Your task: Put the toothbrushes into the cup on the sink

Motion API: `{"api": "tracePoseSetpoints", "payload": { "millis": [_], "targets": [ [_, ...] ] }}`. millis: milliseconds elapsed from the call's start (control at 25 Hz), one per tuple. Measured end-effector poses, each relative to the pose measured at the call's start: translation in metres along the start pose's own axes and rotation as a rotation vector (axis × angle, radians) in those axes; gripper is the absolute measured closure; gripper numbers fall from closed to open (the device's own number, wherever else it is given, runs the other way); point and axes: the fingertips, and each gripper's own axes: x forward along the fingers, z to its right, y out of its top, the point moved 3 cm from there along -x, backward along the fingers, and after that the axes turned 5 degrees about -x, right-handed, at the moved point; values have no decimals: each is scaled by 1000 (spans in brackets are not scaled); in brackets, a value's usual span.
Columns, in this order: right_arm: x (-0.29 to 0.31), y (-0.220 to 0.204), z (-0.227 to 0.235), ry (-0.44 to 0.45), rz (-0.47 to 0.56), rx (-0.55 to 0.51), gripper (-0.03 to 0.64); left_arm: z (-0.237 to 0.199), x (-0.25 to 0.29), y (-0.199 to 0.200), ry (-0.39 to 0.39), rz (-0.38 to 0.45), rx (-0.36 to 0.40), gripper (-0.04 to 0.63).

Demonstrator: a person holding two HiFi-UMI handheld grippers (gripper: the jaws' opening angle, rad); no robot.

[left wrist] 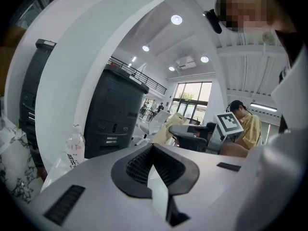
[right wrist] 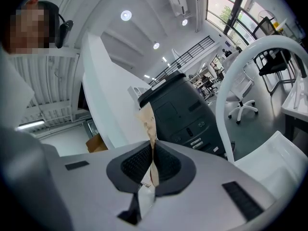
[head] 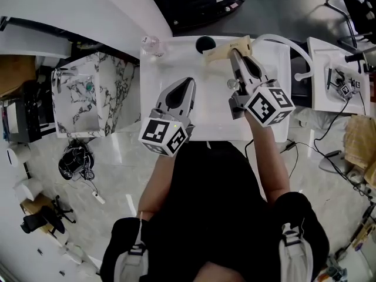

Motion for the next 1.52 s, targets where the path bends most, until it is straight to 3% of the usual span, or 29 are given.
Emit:
{"api": "tracePoseSetpoints", "payload": {
  "millis": [880, 1520],
  "targets": [
    [62, -25, 30, -92, -67, -59, 583, -47, 24, 0, 1, -62, -48, 581],
    [79, -53, 40, -102, -112, -56, 583, -56, 28, -3, 4, -76, -59, 581]
  ]
}}
